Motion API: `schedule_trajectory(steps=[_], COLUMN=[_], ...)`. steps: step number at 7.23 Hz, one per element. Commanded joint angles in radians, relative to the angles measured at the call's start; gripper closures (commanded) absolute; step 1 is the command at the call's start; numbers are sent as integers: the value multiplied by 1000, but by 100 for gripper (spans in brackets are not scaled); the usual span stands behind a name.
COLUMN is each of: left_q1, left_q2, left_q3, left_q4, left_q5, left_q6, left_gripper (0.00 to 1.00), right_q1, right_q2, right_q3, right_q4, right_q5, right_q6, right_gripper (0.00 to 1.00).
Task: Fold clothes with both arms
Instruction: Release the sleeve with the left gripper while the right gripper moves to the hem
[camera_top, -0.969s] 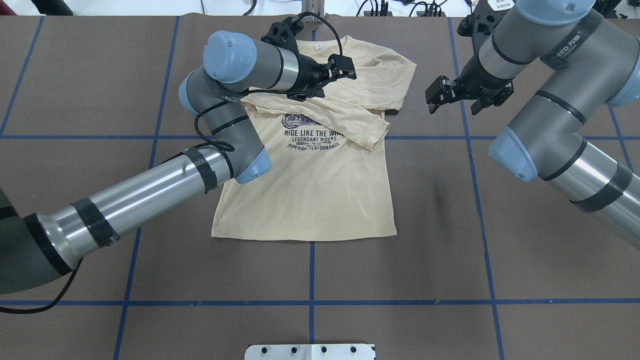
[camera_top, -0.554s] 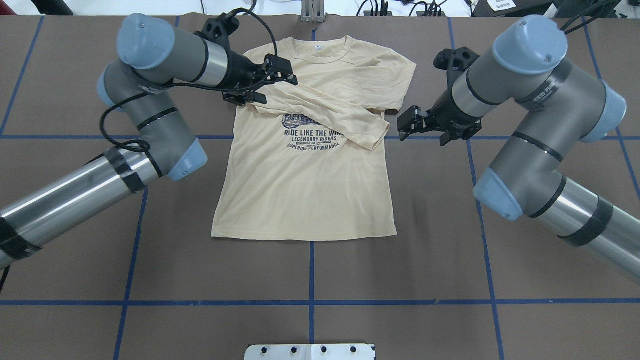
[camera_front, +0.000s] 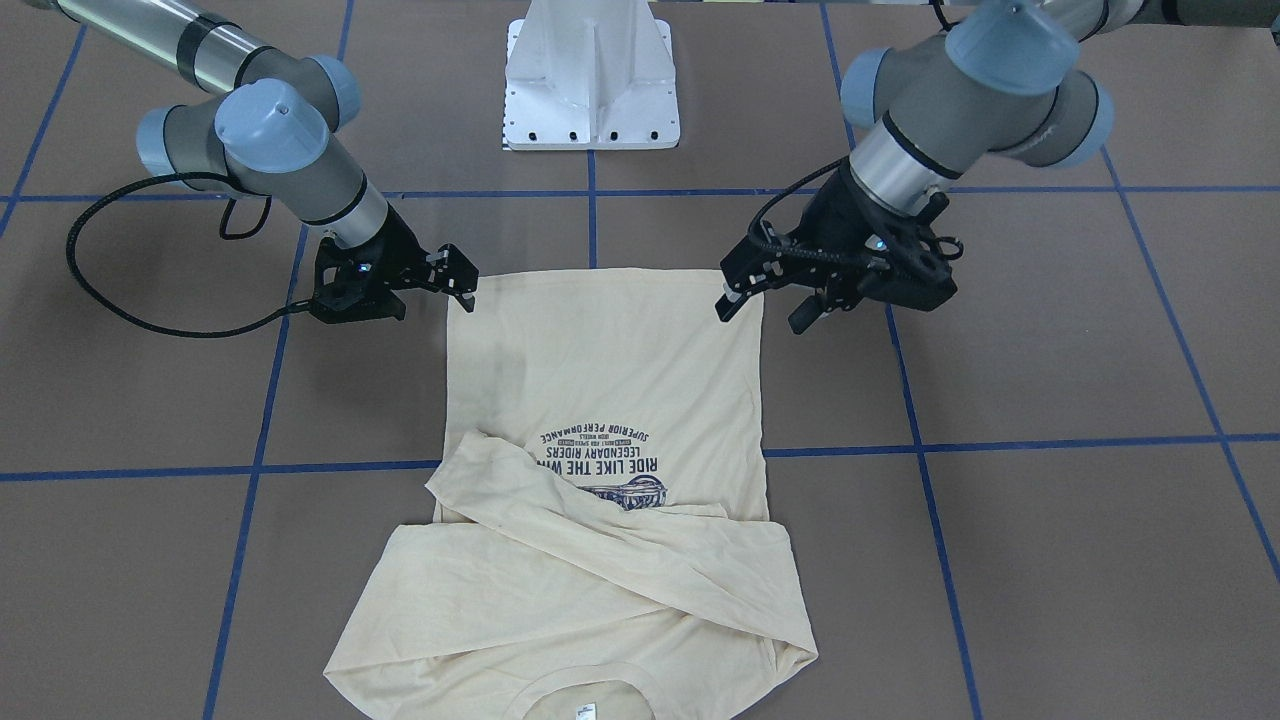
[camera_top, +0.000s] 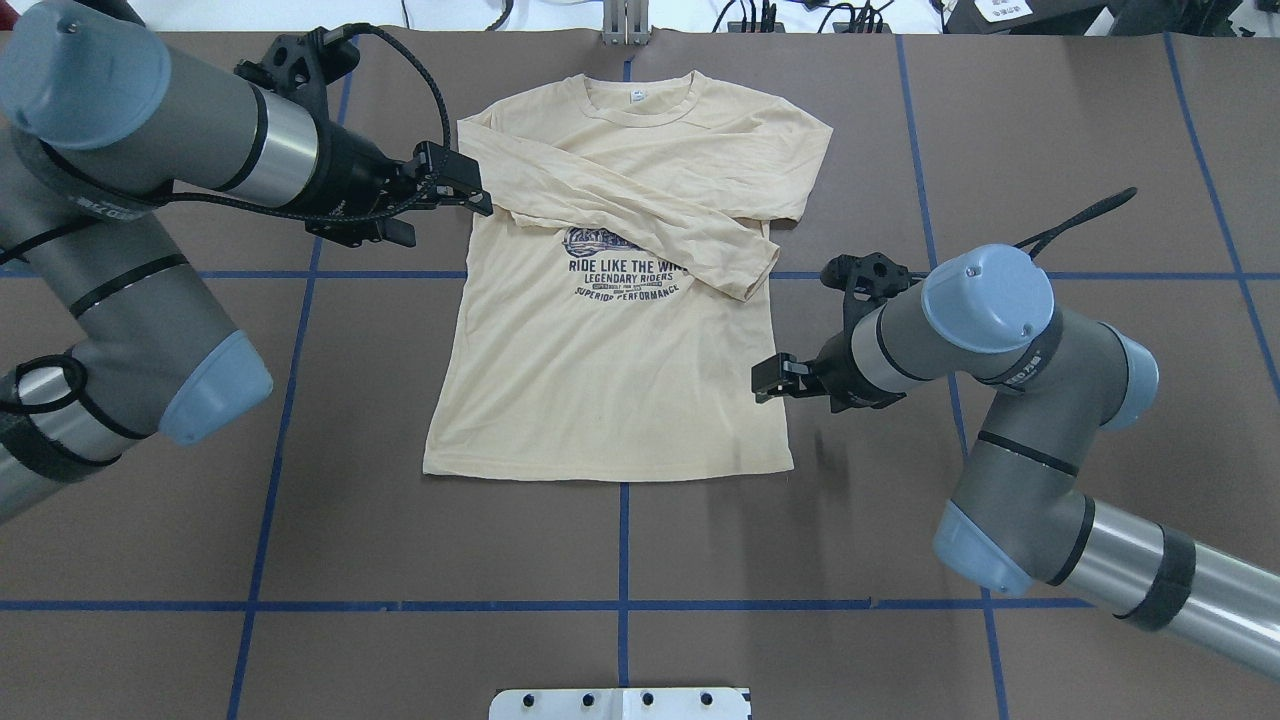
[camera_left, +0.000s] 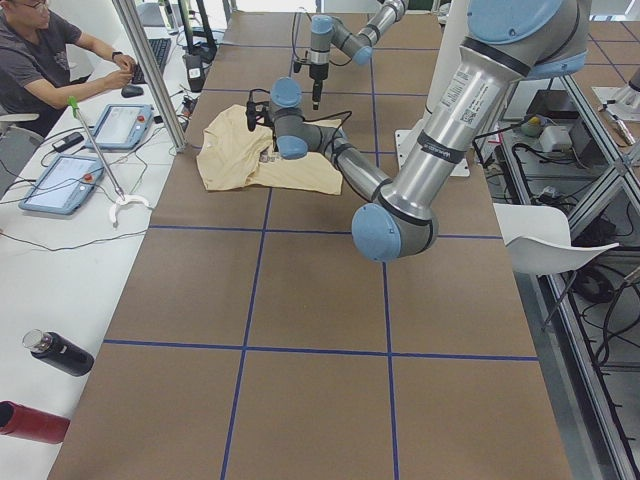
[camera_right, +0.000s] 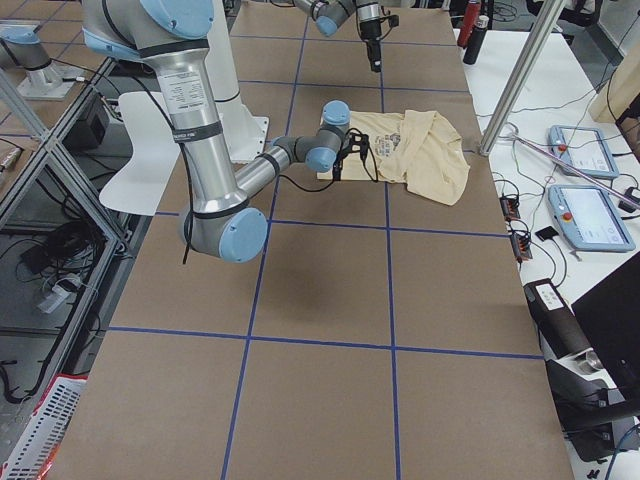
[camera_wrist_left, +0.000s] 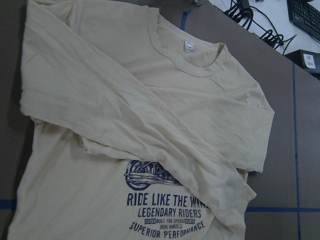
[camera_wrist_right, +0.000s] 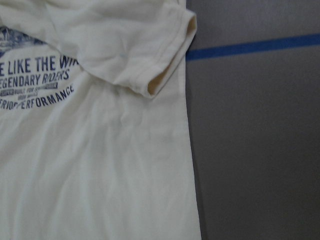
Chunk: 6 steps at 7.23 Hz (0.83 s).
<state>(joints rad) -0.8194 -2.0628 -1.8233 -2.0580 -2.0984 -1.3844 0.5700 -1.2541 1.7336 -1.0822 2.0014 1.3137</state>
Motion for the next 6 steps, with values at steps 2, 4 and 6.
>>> schedule_trajectory(steps=[2, 4, 6], left_q1=[16, 16, 16], left_q2=[15, 15, 17], left_q3=[-80, -79, -77], left_q4=[71, 71, 71], left_q5=[18, 18, 20], left_q6=[13, 15, 21], left_gripper=[0, 0, 0], right_q1=[-64, -81, -105], right_q2=[-13, -4, 5], right_q3=[0, -3, -11], right_q4=[15, 7, 4], right_q5=[-4, -3, -6], right_q6=[30, 42, 45], right_gripper=[2, 21, 30])
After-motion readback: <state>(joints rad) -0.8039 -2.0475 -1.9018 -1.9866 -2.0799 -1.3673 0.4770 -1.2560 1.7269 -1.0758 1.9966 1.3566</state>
